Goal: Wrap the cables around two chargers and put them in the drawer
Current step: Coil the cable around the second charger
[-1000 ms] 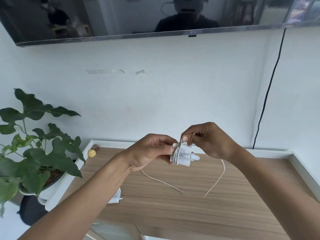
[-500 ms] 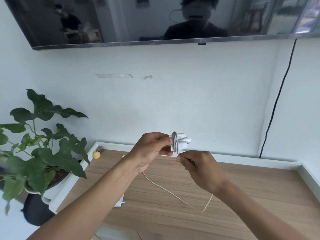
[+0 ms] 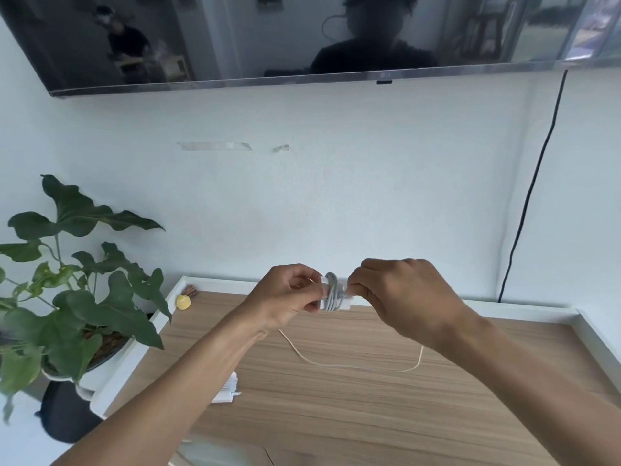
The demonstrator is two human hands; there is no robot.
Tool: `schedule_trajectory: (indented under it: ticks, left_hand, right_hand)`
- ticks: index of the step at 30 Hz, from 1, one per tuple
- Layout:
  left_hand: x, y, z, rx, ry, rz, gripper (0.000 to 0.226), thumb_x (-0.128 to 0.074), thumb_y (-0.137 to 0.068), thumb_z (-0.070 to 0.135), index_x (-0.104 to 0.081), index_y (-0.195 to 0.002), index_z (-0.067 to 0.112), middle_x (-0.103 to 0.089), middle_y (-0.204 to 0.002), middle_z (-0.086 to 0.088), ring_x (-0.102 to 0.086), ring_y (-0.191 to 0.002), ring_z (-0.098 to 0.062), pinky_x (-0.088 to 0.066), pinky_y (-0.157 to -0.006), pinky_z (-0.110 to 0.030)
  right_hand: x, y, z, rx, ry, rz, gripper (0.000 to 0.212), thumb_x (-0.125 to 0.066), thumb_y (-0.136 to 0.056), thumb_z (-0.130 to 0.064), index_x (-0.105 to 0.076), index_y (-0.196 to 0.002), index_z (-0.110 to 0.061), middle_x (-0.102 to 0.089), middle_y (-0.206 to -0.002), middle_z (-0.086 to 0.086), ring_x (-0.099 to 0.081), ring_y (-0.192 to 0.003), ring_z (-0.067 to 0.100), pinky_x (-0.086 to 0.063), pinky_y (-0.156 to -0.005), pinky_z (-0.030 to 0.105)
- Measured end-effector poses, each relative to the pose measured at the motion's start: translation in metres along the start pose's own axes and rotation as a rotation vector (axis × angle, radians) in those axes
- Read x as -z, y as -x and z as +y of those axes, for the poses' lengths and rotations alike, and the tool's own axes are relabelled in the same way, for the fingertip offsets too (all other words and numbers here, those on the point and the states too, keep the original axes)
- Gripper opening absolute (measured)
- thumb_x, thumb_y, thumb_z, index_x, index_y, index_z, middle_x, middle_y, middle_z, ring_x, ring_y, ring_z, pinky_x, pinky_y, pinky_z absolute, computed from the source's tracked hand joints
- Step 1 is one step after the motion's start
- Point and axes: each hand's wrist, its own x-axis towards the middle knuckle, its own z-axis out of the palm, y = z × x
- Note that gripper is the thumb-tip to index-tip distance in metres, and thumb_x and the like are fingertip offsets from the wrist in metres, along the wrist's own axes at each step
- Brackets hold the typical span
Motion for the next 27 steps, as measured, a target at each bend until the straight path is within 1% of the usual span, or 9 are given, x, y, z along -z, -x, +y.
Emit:
schedule_trajectory:
  ticks: [5, 10, 14, 16, 18, 20, 22, 24, 27]
  left_hand:
    - [0.003, 0.007, 0.013, -0.069, 0.02, -0.268, 0.013, -0.068, -0.086, 0.005, -0.065, -0.098, 0.001, -0.066, -0.087, -0.014, -0.065, -0.077, -0.018, -0.053, -0.069, -0.025]
    - [0.007, 0.014, 0.016, -0.022, 0.068, -0.432, 0.028, -0.069, -0.08, 0.014, -0.064, -0.104, 0.0, -0.064, -0.094, -0.016, -0.064, -0.08, -0.021, -0.054, -0.072, -0.029]
    - [0.008, 0.014, 0.018, -0.001, 0.21, -0.46, 0.036, -0.066, -0.082, 0.015, -0.061, -0.11, -0.006, -0.066, -0.093, -0.014, -0.064, -0.083, -0.024, -0.053, -0.072, -0.029]
    - [0.008, 0.014, 0.019, -0.008, 0.28, -0.45, 0.037, -0.061, -0.084, 0.013, -0.058, -0.113, -0.01, -0.068, -0.09, -0.012, -0.066, -0.08, -0.021, -0.054, -0.069, -0.027]
    - [0.007, 0.012, 0.019, 0.004, 0.356, -0.389, 0.041, -0.056, -0.085, 0.012, -0.054, -0.115, -0.016, -0.067, -0.088, -0.014, -0.066, -0.076, -0.02, -0.054, -0.066, -0.026]
    - [0.005, 0.009, 0.017, 0.04, 0.398, -0.315, 0.045, -0.057, -0.083, 0.015, -0.055, -0.111, -0.02, -0.064, -0.09, -0.017, -0.064, -0.078, -0.021, -0.055, -0.065, -0.026]
    - [0.001, 0.005, 0.013, 0.093, 0.436, -0.237, 0.03, -0.06, -0.084, 0.015, -0.065, -0.098, -0.011, -0.066, -0.087, -0.015, -0.063, -0.077, -0.021, -0.056, -0.065, -0.025]
    - [-0.004, 0.002, 0.01, 0.144, 0.473, -0.134, 0.017, -0.059, -0.09, 0.008, -0.072, -0.083, -0.001, -0.068, -0.082, -0.013, -0.064, -0.077, -0.021, -0.057, -0.062, -0.025]
    - [-0.011, -0.001, 0.006, 0.177, 0.434, -0.019, 0.021, -0.055, -0.091, 0.005, -0.072, -0.079, 0.002, -0.069, -0.077, -0.012, -0.068, -0.07, -0.02, -0.058, -0.06, -0.024]
  right_hand:
    - [0.008, -0.013, 0.01, -0.053, -0.168, -0.027, 0.019, -0.054, -0.086, -0.021, -0.068, -0.079, -0.031, -0.066, -0.075, -0.015, -0.058, -0.057, 0.016, -0.041, -0.047, 0.027]
    - [-0.002, -0.013, 0.025, -0.225, -0.383, -0.118, 0.019, -0.061, -0.091, -0.019, -0.071, -0.083, -0.033, -0.056, -0.069, -0.032, -0.051, -0.062, -0.006, -0.034, -0.057, 0.018]
    - [-0.014, -0.007, 0.02, -0.342, -0.754, -0.15, 0.021, -0.06, -0.093, -0.02, -0.071, -0.077, -0.03, -0.07, -0.073, -0.014, -0.063, -0.068, 0.006, -0.051, -0.066, 0.028]
    - [-0.025, 0.0, 0.014, -0.358, -0.848, -0.147, 0.023, -0.057, -0.092, -0.008, -0.073, -0.082, -0.02, -0.072, -0.075, -0.003, -0.064, -0.069, 0.01, -0.05, -0.067, 0.028]
    - [-0.04, 0.009, 0.005, -0.371, -0.851, -0.104, 0.027, -0.054, -0.087, 0.001, -0.068, -0.071, -0.016, -0.065, -0.062, -0.001, -0.052, -0.057, 0.007, -0.043, -0.056, 0.028]
    - [-0.052, 0.016, -0.005, -0.415, -0.815, -0.01, 0.031, -0.054, -0.087, -0.009, -0.051, -0.057, -0.013, -0.045, -0.049, -0.005, -0.034, -0.048, 0.004, -0.03, -0.048, 0.025]
    - [-0.059, 0.02, -0.012, -0.407, -0.73, 0.031, 0.034, -0.054, -0.089, -0.023, -0.045, -0.057, -0.019, -0.036, -0.049, -0.006, -0.029, -0.048, 0.009, -0.026, -0.047, 0.025]
    - [-0.063, 0.023, -0.014, -0.357, -0.625, -0.006, 0.031, -0.052, -0.093, -0.029, -0.049, -0.063, -0.028, -0.035, -0.048, -0.007, -0.031, -0.048, 0.013, -0.031, -0.048, 0.029]
    - [-0.062, 0.028, -0.016, -0.331, -0.464, -0.089, 0.033, -0.049, -0.096, -0.031, -0.042, -0.065, -0.023, -0.032, -0.049, -0.009, -0.033, -0.053, 0.02, -0.038, -0.052, 0.037]
